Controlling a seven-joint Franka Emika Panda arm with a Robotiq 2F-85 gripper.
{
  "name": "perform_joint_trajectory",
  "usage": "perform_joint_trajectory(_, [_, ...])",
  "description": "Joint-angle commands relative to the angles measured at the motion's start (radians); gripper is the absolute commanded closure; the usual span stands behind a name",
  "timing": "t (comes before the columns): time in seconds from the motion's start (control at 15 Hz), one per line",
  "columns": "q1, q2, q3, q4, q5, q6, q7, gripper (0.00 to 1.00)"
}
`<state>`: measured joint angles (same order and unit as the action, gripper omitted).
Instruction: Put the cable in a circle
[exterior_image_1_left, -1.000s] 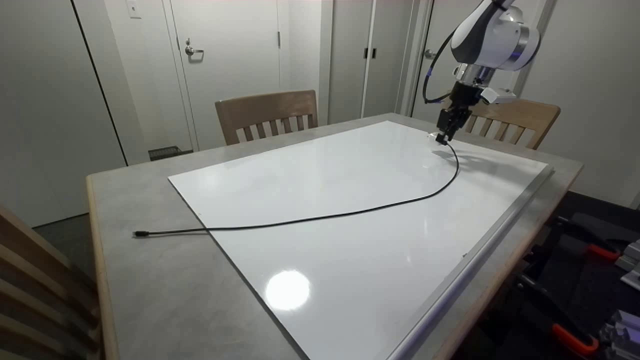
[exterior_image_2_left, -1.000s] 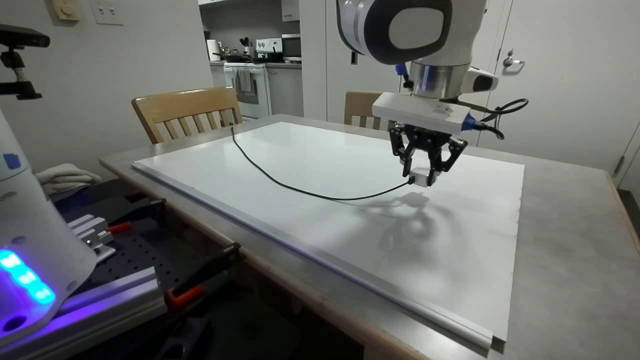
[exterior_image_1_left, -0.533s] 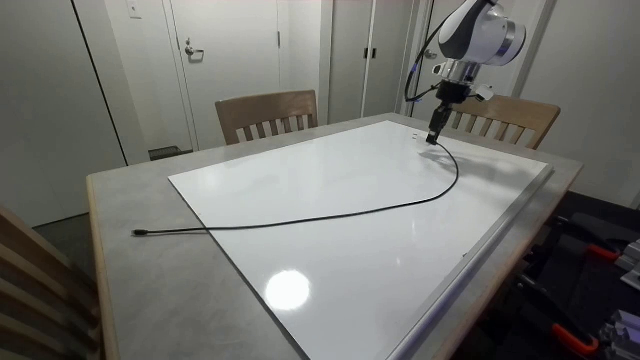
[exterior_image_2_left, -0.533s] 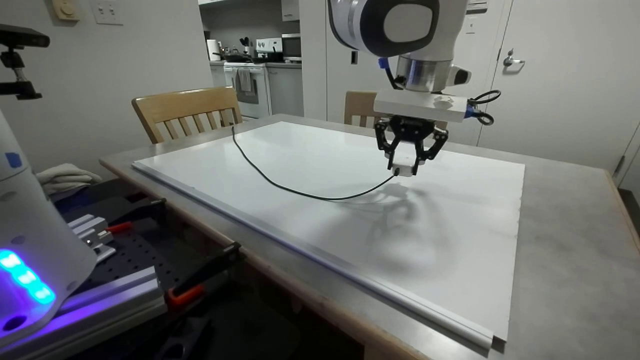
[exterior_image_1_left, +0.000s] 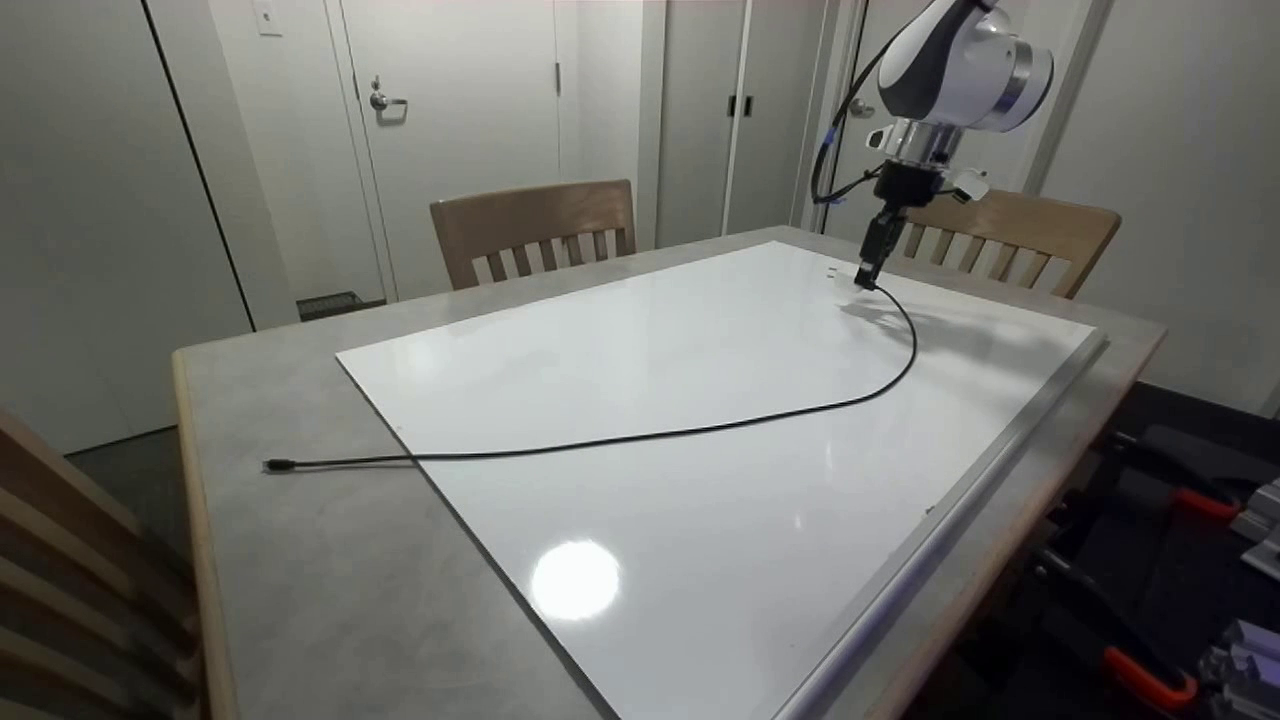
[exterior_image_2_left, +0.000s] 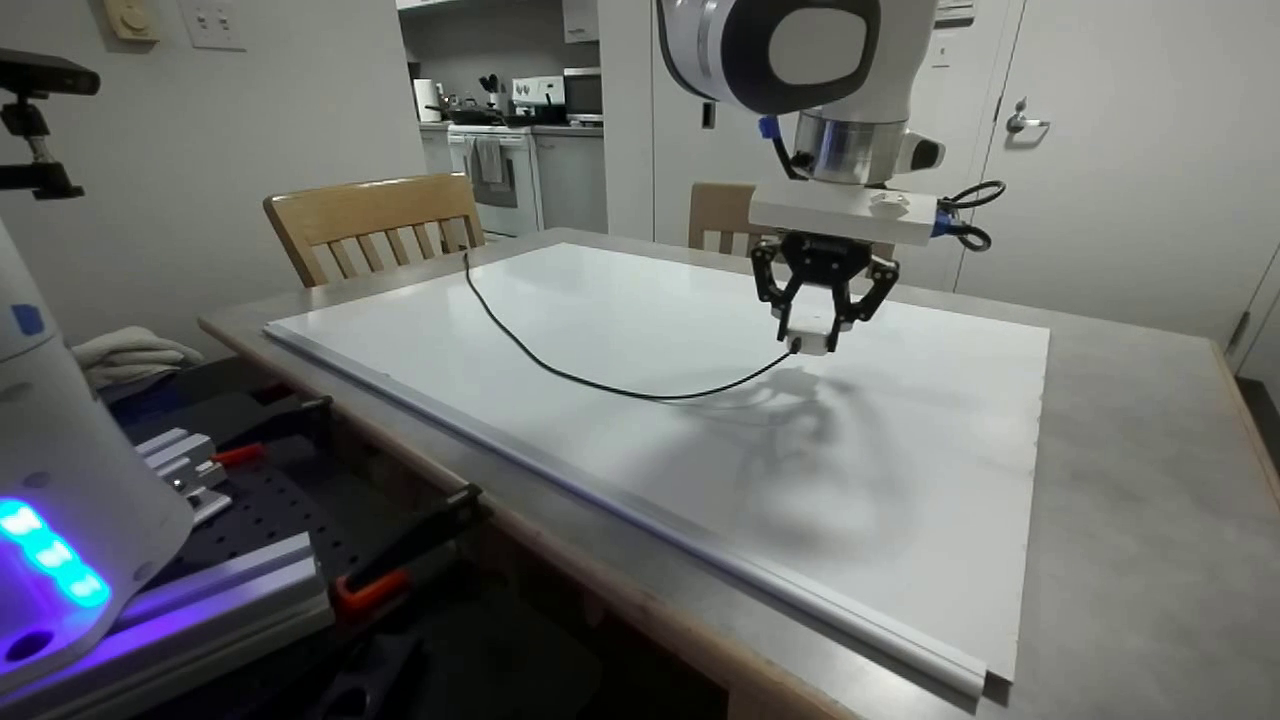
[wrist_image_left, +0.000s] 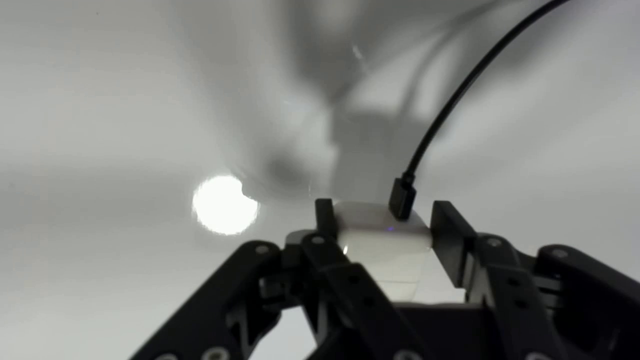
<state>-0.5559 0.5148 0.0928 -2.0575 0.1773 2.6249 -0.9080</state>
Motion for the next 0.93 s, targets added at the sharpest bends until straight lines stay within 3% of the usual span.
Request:
perform_joint_trajectory(0.0, [0.024, -0.001, -0.023, 0.001, 0.021, -0.003, -0.013, 0.49])
perform_joint_trajectory(0.27, [0.024, -0.001, -0.023, 0.001, 0.021, -0.003, -0.013, 0.49])
perform_joint_trajectory(0.33, [0.024, -0.001, -0.023, 0.001, 0.021, -0.003, -0.013, 0.74])
perform_joint_trajectory(0.6, [0.04, 0.028, -0.03, 0.063, -0.017, -0.032, -0.055, 0.74])
perform_joint_trajectory(0.87, [0.049, 0.086, -0.022, 0.182, -0.069, -0.079, -0.213, 0.74])
